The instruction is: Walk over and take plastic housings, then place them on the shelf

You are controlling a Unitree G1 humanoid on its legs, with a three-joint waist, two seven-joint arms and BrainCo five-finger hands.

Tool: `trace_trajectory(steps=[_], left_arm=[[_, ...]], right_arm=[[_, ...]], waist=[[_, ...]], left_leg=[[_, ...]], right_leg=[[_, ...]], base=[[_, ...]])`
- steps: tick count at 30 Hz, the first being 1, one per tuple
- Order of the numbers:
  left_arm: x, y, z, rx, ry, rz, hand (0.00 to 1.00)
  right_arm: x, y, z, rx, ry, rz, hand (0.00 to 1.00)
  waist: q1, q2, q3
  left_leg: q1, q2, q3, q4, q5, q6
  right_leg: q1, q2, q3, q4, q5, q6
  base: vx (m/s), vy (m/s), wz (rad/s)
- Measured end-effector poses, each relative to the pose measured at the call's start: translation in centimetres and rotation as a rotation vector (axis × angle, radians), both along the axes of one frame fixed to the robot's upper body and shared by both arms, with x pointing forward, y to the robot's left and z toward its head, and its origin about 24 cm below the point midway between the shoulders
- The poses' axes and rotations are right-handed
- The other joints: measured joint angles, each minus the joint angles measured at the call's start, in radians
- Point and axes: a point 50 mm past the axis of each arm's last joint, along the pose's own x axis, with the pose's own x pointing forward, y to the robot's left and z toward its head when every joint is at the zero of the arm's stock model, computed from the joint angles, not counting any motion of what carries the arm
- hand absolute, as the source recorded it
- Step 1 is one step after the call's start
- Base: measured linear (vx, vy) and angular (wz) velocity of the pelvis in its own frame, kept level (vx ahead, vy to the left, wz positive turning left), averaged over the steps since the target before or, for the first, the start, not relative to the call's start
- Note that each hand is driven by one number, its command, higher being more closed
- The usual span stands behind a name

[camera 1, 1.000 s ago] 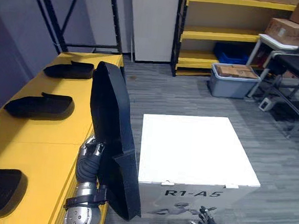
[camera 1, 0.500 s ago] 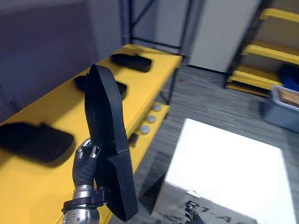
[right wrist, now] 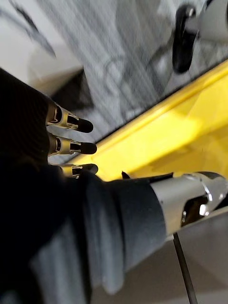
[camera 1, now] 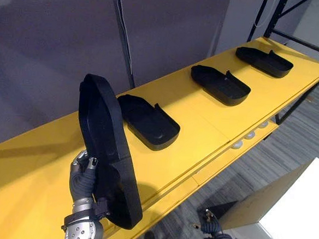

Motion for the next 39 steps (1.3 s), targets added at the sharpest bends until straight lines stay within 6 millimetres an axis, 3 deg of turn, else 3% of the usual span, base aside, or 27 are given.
trace_trajectory(steps=[1,2,4,5,7,9,11,12,13,16,18,24,25,26,27,29,30,31,32,33,34,35,36,37,39], left_arm=[[0.2,-0.3,0.0,0.007,0.001,-0.014,1.00],[0.6,-1.1,0.1,0.017,-0.006,-0.051,1.00],[1.4,-2.0,0.5,0.033,-0.030,-0.094,1.00],[1.6,-2.3,0.6,0.033,-0.037,-0.105,1.00],[1.9,-3.2,0.9,0.024,-0.055,-0.138,1.00],[2.0,-3.9,1.0,0.024,-0.060,-0.161,1.00],[2.0,-4.0,1.0,0.027,-0.061,-0.166,1.00],[1.9,-4.0,0.9,0.027,-0.056,-0.155,1.00],[1.9,-4.0,0.7,0.026,-0.045,-0.153,1.00],[1.9,-4.2,0.4,0.023,-0.032,-0.167,1.00],[1.9,-4.4,0.4,0.021,-0.034,-0.176,1.00],[1.9,-4.4,0.5,0.019,-0.036,-0.172,1.00],[2.0,-4.3,0.5,0.019,-0.040,-0.169,1.00],[2.0,-4.2,0.6,0.022,-0.044,-0.160,1.00],[2.0,-4.0,0.6,0.024,-0.043,-0.152,1.00],[2.0,-3.8,0.6,0.027,-0.040,-0.140,1.00],[1.9,-3.6,0.6,0.027,-0.039,-0.128,1.00],[2.1,-3.5,0.7,0.028,-0.045,-0.118,1.00],[2.2,-3.3,0.8,0.032,-0.051,-0.110,1.00],[2.6,-3.2,1.3,0.040,-0.085,-0.107,1.00],[2.7,-3.3,1.2,0.021,-0.085,-0.096,1.00],[2.9,-3.4,1.1,0.019,-0.085,-0.100,1.00],[3.6,-3.7,1.0,0.029,-0.082,-0.118,1.00],[4.3,-4.5,0.6,0.021,-0.069,-0.144,1.00],[4.7,-5.3,0.7,0.018,-0.073,-0.176,1.00]], right_arm=[[0.1,-0.1,0.1,-0.002,-0.006,-0.005,0.00],[-0.5,-0.3,-0.1,-0.005,0.004,-0.018,0.00],[-1.3,-0.3,-0.3,-0.002,0.017,-0.026,0.00],[-1.5,-0.3,-0.3,-0.001,0.015,-0.029,0.00],[-2.2,0.1,0.0,0.012,-0.005,-0.044,0.00],[-3.1,0.7,-0.2,0.034,0.006,-0.060,0.00],[-3.9,1.2,-0.4,0.047,0.023,-0.072,0.00],[-4.0,1.7,-0.5,0.062,0.028,-0.079,0.00],[-4.0,1.8,-0.4,0.068,0.020,-0.083,0.00],[-3.3,1.6,0.3,0.075,-0.025,-0.102,0.00],[-4.0,1.5,0.0,0.072,-0.006,-0.118,0.00],[-4.9,2.3,-0.4,0.093,0.019,-0.146,0.00],[-4.7,2.2,-0.4,0.090,0.018,-0.147,0.00],[-4.4,2.3,-0.3,0.091,0.013,-0.146,0.00],[-4.1,2.2,-0.2,0.085,0.004,-0.144,0.00],[-3.9,1.4,-0.1,0.058,-0.003,-0.140,0.00],[-3.4,0.8,0.2,0.034,-0.019,-0.138,0.00],[-3.3,0.5,0.3,0.026,-0.024,-0.146,0.00],[-3.4,0.7,0.2,0.033,-0.021,-0.154,0.00],[-3.1,1.0,0.2,0.039,-0.026,-0.159,0.00],[-2.8,0.5,0.2,0.018,-0.026,-0.148,0.00],[-2.5,0.3,0.3,0.007,-0.031,-0.143,0.00],[-2.5,0.5,-0.1,0.010,-0.007,-0.145,0.00],[-3.1,0.9,-0.4,0.016,0.014,-0.137,0.00],[-3.6,1.0,-0.9,0.019,0.045,-0.138,0.00]], waist=[[-0.010,0.000,0.004],[-0.024,0.009,0.014],[-0.043,0.009,0.014],[-0.043,0.007,0.013],[-0.056,-0.004,0.010],[-0.061,-0.008,0.008],[-0.044,-0.029,-0.009],[-0.028,-0.057,-0.022],[-0.021,-0.063,-0.038],[-0.007,-0.067,-0.042],[0.000,-0.078,-0.066],[0.008,-0.101,-0.070],[0.015,-0.101,-0.065],[0.022,-0.098,-0.057],[0.017,-0.089,-0.048],[0.018,-0.056,-0.042],[0.014,-0.043,-0.040],[-0.018,-0.072,-0.047],[-0.039,-0.098,-0.057],[-0.040,-0.110,-0.050],[-0.021,-0.066,-0.059],[-0.030,-0.043,-0.065],[-0.053,-0.063,-0.066],[-0.055,-0.072,-0.067],[-0.058,-0.068,-0.064]], left_leg=[[0.013,-0.005,-0.031,-0.001,-0.005,0.004],[0.026,-0.005,-0.072,-0.011,-0.012,0.000],[0.026,-0.013,-0.150,-0.020,-0.012,0.003],[0.026,-0.018,-0.165,-0.022,-0.011,0.002],[0.031,-0.054,-0.230,-0.018,-0.009,-0.001],[0.033,-0.069,-0.286,0.000,-0.010,-0.009],[0.022,-0.078,-0.311,0.023,-0.025,-0.023],[0.009,-0.085,-0.320,0.047,-0.042,-0.039],[-0.011,-0.071,-0.329,0.070,-0.058,-0.053],[-0.008,-0.035,-0.314,0.098,-0.087,-0.072],[-0.007,-0.030,-0.332,0.104,-0.091,-0.075],[-0.024,-0.056,-0.440,0.102,-0.058,-0.092],[-0.043,-0.053,-0.420,0.107,-0.068,-0.096],[-0.067,-0.006,-0.309,0.138,-0.110,-0.089],[-0.111,0.080,-0.164,0.231,-0.141,-0.108],[-0.151,0.160,-0.088,0.326,-0.141,-0.110],[-0.132,0.120,-0.102,0.286,-0.129,-0.095],[-0.115,0.077,-0.132,0.201,-0.100,-0.091],[-0.105,0.055,-0.114,0.161,-0.108,-0.098],[-0.157,0.106,-0.066,0.379,-0.169,-0.007],[-0.140,0.210,-0.085,0.421,-0.203,-0.106],[-0.130,0.211,-0.124,0.382,-0.227,-0.175],[-0.116,0.161,-0.132,0.317,-0.215,-0.158],[-0.101,0.121,-0.141,0.248,-0.177,-0.139],[-0.095,0.098,-0.144,0.219,-0.154,-0.124]], right_leg=[[-0.017,-0.027,0.034,0.095,0.011,-0.018],[-0.067,-0.031,0.173,0.206,0.008,-0.043],[-0.160,0.051,0.449,0.263,-0.062,-0.020],[-0.184,0.072,0.518,0.266,-0.082,-0.015],[-0.254,0.140,0.750,0.264,-0.138,0.034],[-0.267,0.192,0.884,0.222,-0.143,0.038],[-0.263,0.184,0.866,0.117,-0.111,0.007],[-0.243,0.173,0.851,0.060,-0.104,0.014],[-0.206,0.180,0.817,-0.026,-0.106,0.017],[-0.151,0.203,0.781,-0.091,-0.101,0.011],[-0.133,0.211,0.763,-0.104,-0.100,0.011],[-0.100,0.204,0.660,-0.102,-0.097,0.008],[-0.103,0.198,0.646,-0.099,-0.096,0.007],[-0.107,0.199,0.645,-0.099,-0.096,0.006],[-0.108,0.204,0.634,-0.096,-0.096,0.006],[-0.125,0.203,0.624,-0.046,-0.106,-0.009],[-0.161,0.189,0.624,0.020,-0.119,-0.027],[-0.190,0.163,0.633,0.039,-0.139,-0.066],[-0.197,0.134,0.636,0.015,-0.124,-0.080],[-0.197,0.111,0.647,-0.011,-0.119,-0.066],[-0.193,0.141,0.641,-0.026,-0.106,-0.044],[-0.196,0.149,0.639,-0.037,-0.100,-0.035],[-0.194,0.112,0.620,-0.059,-0.077,-0.008],[-0.191,0.085,0.601,-0.084,-0.028,-0.008],[-0.190,0.073,0.600,-0.102,0.039,0.002]], base=[[0.06,0.147,0.78],[0.05,0.098,1.00],[0.04,0.054,1.02],[0.04,0.016,0.88],[0.04,-0.021,0.90],[0.02,-0.112,1.02],[0.03,-0.143,0.66],[0.11,-0.260,0.31],[0.12,-0.264,0.20],[0.08,-0.189,0.08],[0.09,-0.096,0.29],[0.04,-0.045,0.63],[-0.04,-0.004,0.48],[-0.09,-0.069,0.50],[-0.07,-0.082,0.34],[-0.05,0.019,0.13],[-0.07,0.169,0.29],[-0.09,0.180,0.60],[-0.01,0.090,0.83],[0.05,0.068,0.22],[0.07,0.092,-0.04],[0.01,0.256,0.00],[-0.05,0.332,0.51],[-0.06,0.325,0.55],[-0.05,0.251,0.21]])
